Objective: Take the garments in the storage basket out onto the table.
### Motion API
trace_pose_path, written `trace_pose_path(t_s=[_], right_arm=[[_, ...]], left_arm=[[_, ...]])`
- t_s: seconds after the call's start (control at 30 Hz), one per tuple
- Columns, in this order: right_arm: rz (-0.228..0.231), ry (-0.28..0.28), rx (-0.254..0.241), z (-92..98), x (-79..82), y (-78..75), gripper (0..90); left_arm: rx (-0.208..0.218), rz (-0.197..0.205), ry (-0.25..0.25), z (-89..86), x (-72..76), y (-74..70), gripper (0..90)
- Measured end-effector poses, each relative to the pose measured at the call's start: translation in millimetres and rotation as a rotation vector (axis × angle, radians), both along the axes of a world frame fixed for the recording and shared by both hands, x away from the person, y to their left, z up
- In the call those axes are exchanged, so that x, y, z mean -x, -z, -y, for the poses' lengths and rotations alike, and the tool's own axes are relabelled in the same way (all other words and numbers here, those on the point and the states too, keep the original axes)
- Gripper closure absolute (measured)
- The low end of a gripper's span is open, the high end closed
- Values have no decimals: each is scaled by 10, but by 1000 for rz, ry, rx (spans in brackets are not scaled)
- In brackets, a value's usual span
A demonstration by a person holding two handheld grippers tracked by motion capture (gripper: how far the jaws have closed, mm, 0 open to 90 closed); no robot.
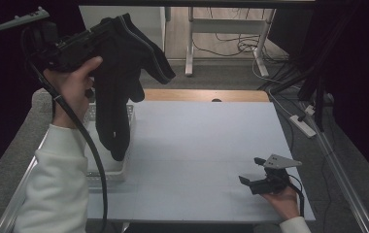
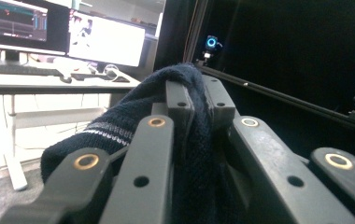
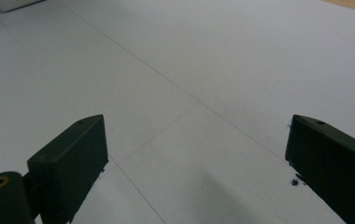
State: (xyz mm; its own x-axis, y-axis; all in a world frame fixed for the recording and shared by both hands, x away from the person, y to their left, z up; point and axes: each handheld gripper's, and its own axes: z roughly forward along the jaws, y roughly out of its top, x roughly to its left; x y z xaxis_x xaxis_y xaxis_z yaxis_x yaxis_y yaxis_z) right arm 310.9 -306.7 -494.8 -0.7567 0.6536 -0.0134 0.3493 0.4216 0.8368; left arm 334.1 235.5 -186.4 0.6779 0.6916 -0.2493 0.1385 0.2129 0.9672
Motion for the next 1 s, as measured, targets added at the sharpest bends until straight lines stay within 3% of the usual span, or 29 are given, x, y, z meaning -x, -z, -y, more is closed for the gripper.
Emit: trace_pose_path(t_s=[0.2, 0.6, 0.8, 1.0], right_arm=[[-2, -2, -1, -1, 0, 3, 57], [1, 2, -1, 22, 3, 4, 57], [1, 1, -2, 23, 8, 2, 57], [0, 3, 0, 17, 10, 6, 57]], left_arm=[[-6, 28, 32, 185, 24, -177, 828], [-31, 67, 119, 592, 71, -372, 828], [-30, 62, 152, 698, 69, -326, 828], [-39, 9, 199, 849, -25, -75, 828]])
